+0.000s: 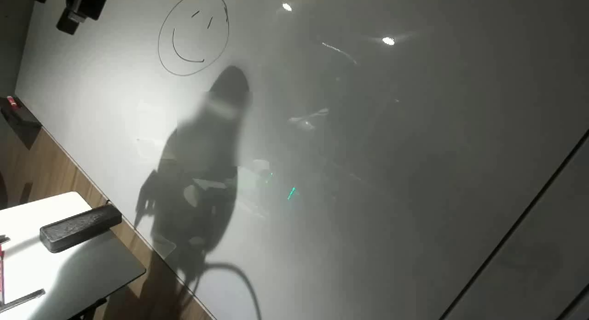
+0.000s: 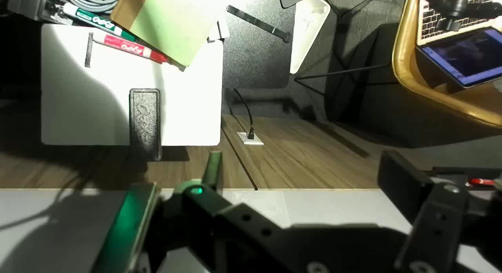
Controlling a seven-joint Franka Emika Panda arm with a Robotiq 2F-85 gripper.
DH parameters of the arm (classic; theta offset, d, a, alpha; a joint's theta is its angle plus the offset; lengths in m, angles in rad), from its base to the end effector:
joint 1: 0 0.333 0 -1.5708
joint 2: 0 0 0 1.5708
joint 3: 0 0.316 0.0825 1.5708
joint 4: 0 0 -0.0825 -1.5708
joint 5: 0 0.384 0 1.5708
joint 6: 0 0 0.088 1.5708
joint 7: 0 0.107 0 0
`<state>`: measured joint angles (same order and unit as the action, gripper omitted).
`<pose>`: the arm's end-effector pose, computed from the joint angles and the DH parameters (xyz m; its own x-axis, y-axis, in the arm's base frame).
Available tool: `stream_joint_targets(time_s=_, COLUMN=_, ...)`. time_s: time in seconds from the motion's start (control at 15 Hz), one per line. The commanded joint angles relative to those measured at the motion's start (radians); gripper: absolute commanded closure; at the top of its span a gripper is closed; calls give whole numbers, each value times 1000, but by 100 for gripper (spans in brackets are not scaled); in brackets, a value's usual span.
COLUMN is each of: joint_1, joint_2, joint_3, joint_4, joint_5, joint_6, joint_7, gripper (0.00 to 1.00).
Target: Erase the drawing on the whiteboard
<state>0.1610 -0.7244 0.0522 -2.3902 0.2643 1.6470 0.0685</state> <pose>0.3156 0.0988 0.5636 0.9930 0.1124 -0.0369 0.1014 -0.9692 -0.2245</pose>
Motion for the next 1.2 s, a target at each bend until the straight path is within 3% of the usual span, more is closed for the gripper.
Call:
stream_joint_targets(time_s=0.0, joint_1=-24, joint_2=0, joint_3=17, joint_4=5, joint_5=10, joint_6=-7, joint_7=-12, gripper=0)
stream_joint_targets(time_s=0.67, joint_1=-24, joint_2=-2, joint_3=16, joint_4=6, joint_5=11, joint_6=-7, joint_7=-12, gripper=0)
stream_joint_targets(time_s=0.87, joint_1=-38, joint_2=18, joint_3=48, joint_4=-37, joint_5=-15, joint_6=139, joint_7=-25, gripper=0)
stream_joint_targets(time_s=1.13, joint_1=-58, joint_2=71, joint_3=75, joint_4=-128, joint_5=-95, joint_6=480, joint_7=-57, gripper=0)
